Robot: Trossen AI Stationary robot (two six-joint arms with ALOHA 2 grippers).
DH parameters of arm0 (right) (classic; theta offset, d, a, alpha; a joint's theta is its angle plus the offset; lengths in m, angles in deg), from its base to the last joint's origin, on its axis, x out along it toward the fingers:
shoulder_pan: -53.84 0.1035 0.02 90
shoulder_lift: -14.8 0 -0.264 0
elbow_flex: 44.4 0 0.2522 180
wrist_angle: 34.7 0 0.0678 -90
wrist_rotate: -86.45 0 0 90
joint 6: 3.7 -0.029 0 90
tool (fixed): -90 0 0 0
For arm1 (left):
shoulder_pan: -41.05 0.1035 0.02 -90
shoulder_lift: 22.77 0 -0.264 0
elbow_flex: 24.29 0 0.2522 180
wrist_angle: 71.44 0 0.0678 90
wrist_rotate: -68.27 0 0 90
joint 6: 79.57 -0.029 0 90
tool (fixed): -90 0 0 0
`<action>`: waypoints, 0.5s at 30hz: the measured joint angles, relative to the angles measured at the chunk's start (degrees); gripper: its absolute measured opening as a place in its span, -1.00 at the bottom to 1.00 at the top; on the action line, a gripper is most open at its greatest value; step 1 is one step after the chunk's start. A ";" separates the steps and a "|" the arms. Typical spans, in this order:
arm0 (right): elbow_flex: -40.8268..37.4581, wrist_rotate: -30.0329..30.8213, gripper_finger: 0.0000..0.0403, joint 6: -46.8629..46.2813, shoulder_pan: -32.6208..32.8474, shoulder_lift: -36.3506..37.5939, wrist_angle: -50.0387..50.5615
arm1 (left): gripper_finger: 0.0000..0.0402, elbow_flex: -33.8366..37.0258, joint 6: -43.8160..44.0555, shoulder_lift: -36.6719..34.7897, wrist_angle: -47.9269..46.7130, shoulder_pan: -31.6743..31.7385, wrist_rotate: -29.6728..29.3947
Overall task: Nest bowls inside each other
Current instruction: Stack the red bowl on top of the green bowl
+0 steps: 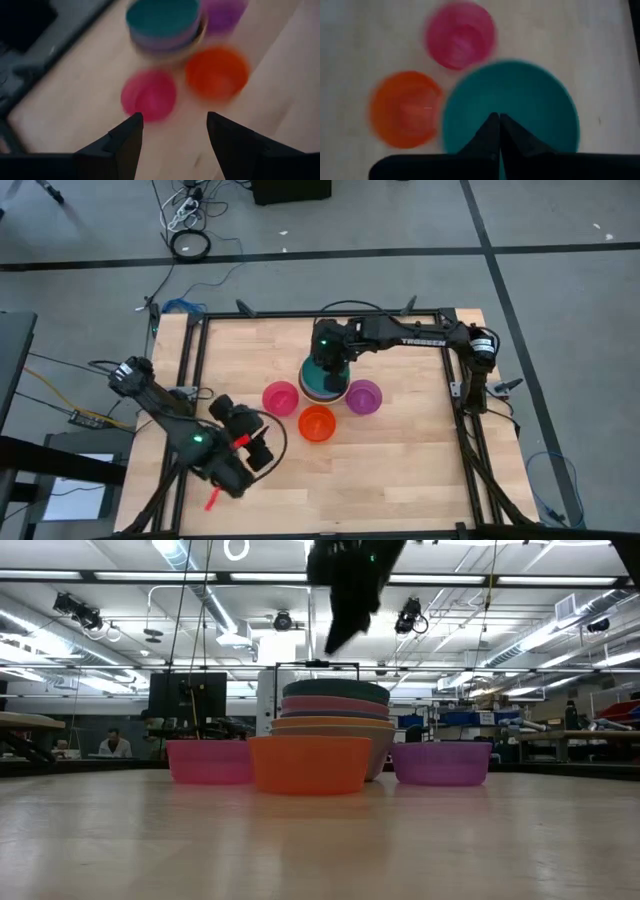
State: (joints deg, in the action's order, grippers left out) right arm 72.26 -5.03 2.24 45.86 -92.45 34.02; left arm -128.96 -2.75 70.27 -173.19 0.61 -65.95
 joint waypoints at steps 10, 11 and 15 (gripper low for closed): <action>17.06 -4.78 -0.92 3.21 8.26 6.84 4.03 | 0.14 21.38 -14.88 0.11 26.26 5.35 3.43; 17.21 -4.75 -0.92 3.18 9.02 8.49 4.21 | 0.14 22.48 -18.08 0.11 28.69 6.33 3.48; 16.99 -3.74 -0.92 0.27 12.08 14.47 6.19 | 0.14 24.82 -30.75 0.11 35.19 10.80 5.11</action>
State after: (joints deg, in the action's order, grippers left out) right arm 89.25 -8.77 2.51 57.94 -77.98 40.21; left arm -104.14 -33.50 70.38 -137.99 11.41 -60.83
